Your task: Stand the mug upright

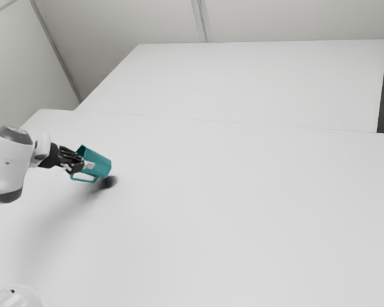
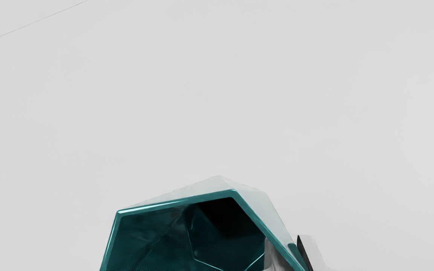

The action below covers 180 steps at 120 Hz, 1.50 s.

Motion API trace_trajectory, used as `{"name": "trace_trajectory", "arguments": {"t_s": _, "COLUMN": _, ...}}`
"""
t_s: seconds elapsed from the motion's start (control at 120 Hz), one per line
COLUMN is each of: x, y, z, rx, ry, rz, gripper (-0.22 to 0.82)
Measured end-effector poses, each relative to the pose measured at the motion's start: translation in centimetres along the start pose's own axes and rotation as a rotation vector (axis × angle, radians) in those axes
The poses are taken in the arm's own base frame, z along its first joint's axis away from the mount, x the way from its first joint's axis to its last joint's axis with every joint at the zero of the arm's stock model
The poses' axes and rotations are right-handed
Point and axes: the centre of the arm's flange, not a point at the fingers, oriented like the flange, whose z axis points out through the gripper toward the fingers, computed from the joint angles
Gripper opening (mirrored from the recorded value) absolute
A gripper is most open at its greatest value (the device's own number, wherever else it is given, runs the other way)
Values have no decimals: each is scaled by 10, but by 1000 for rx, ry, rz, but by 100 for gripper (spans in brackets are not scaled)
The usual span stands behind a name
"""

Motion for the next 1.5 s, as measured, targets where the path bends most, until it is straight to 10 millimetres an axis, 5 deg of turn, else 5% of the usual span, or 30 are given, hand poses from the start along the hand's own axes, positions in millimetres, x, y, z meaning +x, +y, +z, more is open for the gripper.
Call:
{"name": "trace_trajectory", "arguments": {"t_s": 0.342, "x": 65, "y": 31, "z": -8, "rx": -72, "ry": -311, "rz": 62, "gripper": -18}}
{"name": "trace_trajectory", "arguments": {"t_s": 1.158, "x": 105, "y": 111, "z": 29, "rx": -107, "ry": -744, "rz": -400, "gripper": -18}}
{"name": "trace_trajectory", "arguments": {"t_s": 1.5, "x": 119, "y": 115, "z": 50, "rx": -32, "ry": -754, "rz": -443, "gripper": -18}}
